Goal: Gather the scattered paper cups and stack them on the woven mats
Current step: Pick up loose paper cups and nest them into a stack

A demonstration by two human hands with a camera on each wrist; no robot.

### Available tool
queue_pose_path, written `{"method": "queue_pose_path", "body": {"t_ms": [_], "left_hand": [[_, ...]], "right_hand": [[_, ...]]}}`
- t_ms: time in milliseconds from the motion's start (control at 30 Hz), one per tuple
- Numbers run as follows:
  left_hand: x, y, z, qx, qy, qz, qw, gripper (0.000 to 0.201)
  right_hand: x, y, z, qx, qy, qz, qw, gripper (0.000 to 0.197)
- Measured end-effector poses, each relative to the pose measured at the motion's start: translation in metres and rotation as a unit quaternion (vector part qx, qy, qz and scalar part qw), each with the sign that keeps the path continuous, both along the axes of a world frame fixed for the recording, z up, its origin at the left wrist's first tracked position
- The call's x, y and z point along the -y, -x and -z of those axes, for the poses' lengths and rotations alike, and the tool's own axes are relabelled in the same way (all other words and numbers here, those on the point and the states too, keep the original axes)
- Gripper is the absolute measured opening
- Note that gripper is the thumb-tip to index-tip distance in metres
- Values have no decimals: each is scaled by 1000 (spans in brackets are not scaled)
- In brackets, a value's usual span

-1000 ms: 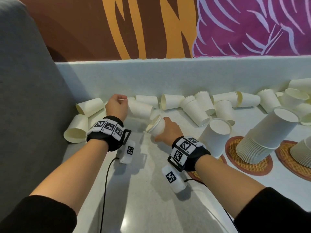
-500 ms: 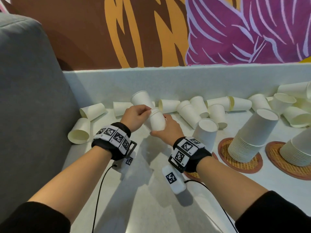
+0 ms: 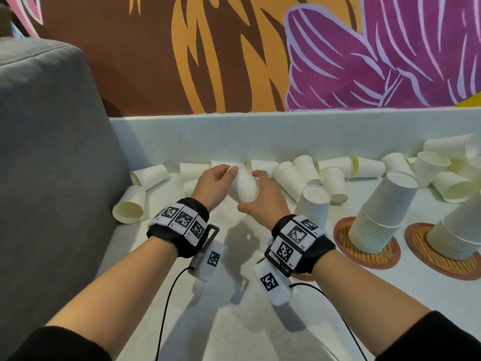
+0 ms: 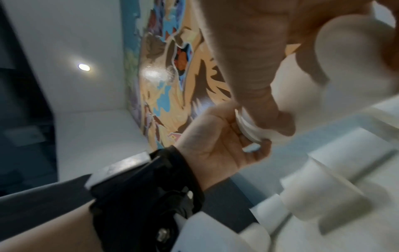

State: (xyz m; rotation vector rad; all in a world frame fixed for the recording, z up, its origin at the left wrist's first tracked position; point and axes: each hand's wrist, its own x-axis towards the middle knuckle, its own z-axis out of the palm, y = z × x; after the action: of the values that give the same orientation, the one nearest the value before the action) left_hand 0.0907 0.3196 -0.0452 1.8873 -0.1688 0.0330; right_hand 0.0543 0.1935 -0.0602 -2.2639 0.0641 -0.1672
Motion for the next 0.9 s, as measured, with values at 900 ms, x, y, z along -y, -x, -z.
{"method": "queue_pose_path", "body": {"t_ms": [900], "left_hand": [[105,16,-7,-87,49,145,984,15]], "right_hand": [[98,41,-25,219,-220,149,939,58]]}}
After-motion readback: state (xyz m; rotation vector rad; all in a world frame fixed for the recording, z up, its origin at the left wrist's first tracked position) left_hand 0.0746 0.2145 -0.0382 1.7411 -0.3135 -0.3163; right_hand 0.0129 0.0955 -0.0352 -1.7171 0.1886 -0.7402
